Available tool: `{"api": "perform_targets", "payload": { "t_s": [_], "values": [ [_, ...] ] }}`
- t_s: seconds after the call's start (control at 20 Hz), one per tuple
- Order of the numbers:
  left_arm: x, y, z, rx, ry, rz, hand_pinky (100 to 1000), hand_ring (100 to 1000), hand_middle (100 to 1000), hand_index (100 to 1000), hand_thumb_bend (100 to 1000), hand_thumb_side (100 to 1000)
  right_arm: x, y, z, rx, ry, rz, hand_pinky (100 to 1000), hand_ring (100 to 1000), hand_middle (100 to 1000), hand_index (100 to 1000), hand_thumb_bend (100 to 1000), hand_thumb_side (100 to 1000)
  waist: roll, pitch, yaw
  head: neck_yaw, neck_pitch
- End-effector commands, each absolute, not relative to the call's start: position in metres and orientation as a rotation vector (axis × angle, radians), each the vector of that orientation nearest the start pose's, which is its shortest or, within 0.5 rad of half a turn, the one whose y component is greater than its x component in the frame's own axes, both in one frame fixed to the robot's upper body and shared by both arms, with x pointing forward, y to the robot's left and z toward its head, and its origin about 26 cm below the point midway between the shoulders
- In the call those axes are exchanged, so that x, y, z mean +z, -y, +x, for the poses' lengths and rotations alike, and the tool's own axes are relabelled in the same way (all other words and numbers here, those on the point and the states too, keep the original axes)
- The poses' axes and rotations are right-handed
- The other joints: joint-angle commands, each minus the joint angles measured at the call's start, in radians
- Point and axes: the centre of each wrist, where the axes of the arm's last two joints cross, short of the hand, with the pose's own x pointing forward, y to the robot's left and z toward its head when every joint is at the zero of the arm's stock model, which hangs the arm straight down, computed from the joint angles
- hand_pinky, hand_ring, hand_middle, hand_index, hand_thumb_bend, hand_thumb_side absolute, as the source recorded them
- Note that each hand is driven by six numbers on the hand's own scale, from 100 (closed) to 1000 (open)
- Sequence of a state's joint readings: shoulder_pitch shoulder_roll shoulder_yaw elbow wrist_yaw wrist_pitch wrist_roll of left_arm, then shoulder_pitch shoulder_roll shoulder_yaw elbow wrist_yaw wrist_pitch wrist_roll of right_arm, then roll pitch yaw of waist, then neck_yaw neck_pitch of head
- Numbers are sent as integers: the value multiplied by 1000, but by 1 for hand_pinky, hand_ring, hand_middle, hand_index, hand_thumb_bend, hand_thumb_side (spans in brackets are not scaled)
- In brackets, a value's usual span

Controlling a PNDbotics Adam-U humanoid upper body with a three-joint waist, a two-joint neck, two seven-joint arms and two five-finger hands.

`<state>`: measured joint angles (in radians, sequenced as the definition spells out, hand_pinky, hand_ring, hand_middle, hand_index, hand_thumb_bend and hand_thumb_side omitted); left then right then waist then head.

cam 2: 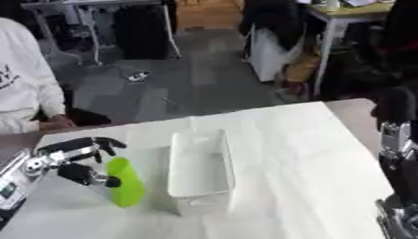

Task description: Pick up objects on the table and place them in the box.

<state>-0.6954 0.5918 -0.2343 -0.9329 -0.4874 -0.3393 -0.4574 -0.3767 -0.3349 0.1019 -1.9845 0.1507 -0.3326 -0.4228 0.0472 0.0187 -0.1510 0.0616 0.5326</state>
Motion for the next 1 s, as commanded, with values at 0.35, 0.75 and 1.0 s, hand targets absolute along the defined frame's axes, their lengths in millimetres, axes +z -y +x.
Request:
{"api": "perform_targets", "payload": {
  "t_s": [0.35,0.75,1.0],
  "values": [
    [113,-370,439,-1410,1344,446,649,804,921,993,699,737,220,227,305,-94,-3485,326,111,301,301,315,375,478,-2,-7,-4,10,-5],
    [110,-371,441,-1428,1303,425,660,805,924,995,700,740,221,226,305,-87,-3482,318,112,301,301,315,375,477,0,-8,-10,12,-7],
    [109,-372,442,-1446,1267,413,667,803,923,993,701,736,222,225,305,-81,-3480,309,112,301,301,315,375,477,1,-7,-15,11,-7]
  ]
}}
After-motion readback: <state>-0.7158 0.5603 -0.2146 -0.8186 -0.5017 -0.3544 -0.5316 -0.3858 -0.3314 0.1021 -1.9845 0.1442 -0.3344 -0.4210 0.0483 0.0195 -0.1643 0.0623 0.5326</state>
